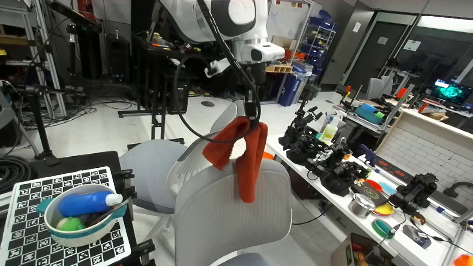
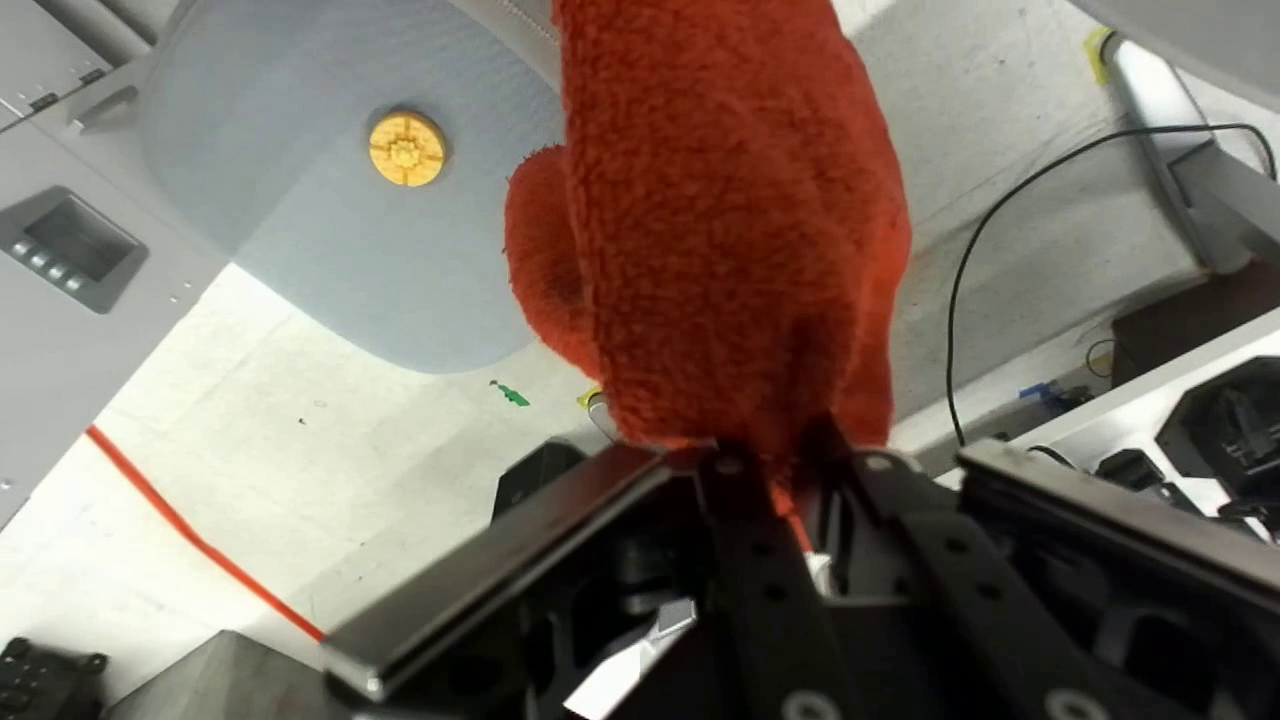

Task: Pick up the orange cloth, put it on the left chair, pick it up put it on the right chair, pick it up put it on the left chair and then back on the right chair

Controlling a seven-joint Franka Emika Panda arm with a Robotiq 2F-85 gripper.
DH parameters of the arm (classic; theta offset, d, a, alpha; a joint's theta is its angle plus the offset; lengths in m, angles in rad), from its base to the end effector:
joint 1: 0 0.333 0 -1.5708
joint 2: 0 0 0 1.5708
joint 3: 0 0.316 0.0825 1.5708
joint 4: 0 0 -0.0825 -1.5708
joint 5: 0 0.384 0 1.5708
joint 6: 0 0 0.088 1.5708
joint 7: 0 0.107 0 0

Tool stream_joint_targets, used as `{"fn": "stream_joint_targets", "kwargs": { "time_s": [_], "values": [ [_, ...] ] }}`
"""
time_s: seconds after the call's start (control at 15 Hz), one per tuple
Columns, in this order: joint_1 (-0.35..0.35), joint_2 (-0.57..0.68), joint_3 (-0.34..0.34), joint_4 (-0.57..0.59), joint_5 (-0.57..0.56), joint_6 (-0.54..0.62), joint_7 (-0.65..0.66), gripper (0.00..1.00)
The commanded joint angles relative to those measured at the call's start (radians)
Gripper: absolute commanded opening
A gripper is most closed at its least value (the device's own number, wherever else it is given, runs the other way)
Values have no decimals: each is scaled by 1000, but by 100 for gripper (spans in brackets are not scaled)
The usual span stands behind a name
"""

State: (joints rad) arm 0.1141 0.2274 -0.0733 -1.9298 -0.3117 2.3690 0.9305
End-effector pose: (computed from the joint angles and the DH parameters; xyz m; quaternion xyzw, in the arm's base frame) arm 0.6255 0.0241 0.3933 0.9291 -0.3312 0.1515 0.0642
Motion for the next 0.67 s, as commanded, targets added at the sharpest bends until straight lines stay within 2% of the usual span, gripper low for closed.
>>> {"fn": "stream_joint_targets", "kwargs": {
  "time_s": [0.0,0.6],
  "values": [
    [14,47,0,56,-22,-37,34,4],
    [19,144,-20,152,-3,-72,45,4]
  ]
}}
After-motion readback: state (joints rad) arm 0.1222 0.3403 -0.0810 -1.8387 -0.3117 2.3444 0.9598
